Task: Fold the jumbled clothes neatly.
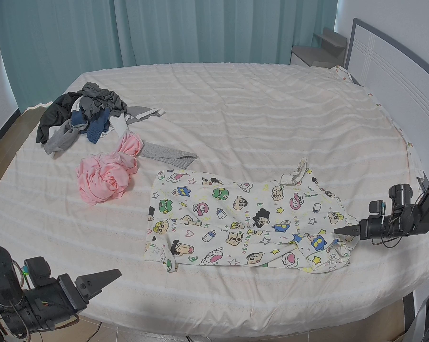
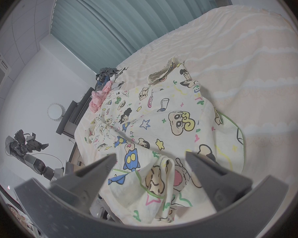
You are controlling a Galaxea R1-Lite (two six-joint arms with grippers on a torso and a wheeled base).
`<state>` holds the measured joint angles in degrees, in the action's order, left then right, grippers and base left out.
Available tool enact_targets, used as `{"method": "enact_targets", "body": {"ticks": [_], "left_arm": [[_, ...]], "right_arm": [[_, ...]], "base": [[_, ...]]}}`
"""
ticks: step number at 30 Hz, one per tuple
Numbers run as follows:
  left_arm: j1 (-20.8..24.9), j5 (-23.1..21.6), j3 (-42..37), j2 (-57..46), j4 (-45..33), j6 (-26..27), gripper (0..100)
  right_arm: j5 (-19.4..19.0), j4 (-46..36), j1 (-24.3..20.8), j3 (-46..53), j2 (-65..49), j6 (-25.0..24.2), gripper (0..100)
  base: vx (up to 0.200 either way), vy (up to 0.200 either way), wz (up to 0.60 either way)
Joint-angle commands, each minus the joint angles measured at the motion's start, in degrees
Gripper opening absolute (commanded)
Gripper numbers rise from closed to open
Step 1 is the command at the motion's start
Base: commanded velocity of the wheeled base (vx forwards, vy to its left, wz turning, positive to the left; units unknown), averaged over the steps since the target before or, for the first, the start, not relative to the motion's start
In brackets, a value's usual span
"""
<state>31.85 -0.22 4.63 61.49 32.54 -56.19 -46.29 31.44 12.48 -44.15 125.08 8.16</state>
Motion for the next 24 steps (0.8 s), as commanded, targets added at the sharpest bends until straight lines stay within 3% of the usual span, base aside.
{"method": "enact_targets", "body": {"ticks": [1,5,10,12,15,16,19,24], "left_arm": [[1.02,-1.63,11.28,20.25,-2.30,1.87,100],[0.67,-1.45,21.38,33.08,-11.88,7.76,100],[1.19,-0.31,27.45,39.15,-20.94,9.16,100],[1.10,2.68,27.01,39.41,-20.58,8.90,100],[1.10,2.68,27.01,39.41,-20.58,8.90,100],[1.19,6.37,23.49,39.23,-17.68,8.73,100],[1.10,6.81,22.97,40.02,-13.11,8.99,100],[0.84,10.06,25.43,43.63,-12.23,9.16,100]], "right_arm": [[-0.47,0.11,0.26,1.44,-3.08,-0.68,100],[-0.21,0.20,0.17,2.93,-5.98,-3.06,100],[-0.56,0.38,0.96,6.54,-9.68,-5.34,100],[-0.65,0.90,1.49,8.38,-11.61,-5.69,100],[-0.65,0.90,1.49,8.38,-11.61,-5.69,100],[-1.09,2.05,0.96,14.97,-18.11,-6.75,100],[-0.82,6.18,0.44,18.75,-20.13,-6.93,100],[-0.03,9.61,0.35,20.86,-20.57,-6.93,100]], "base": [[0.000,0.000,0.00],[0.000,0.000,0.00],[0.000,0.000,0.00],[0.000,0.000,0.00],[0.000,0.000,0.00],[0.000,0.000,0.00],[0.000,0.000,0.00],[0.000,0.000,0.00]]}}
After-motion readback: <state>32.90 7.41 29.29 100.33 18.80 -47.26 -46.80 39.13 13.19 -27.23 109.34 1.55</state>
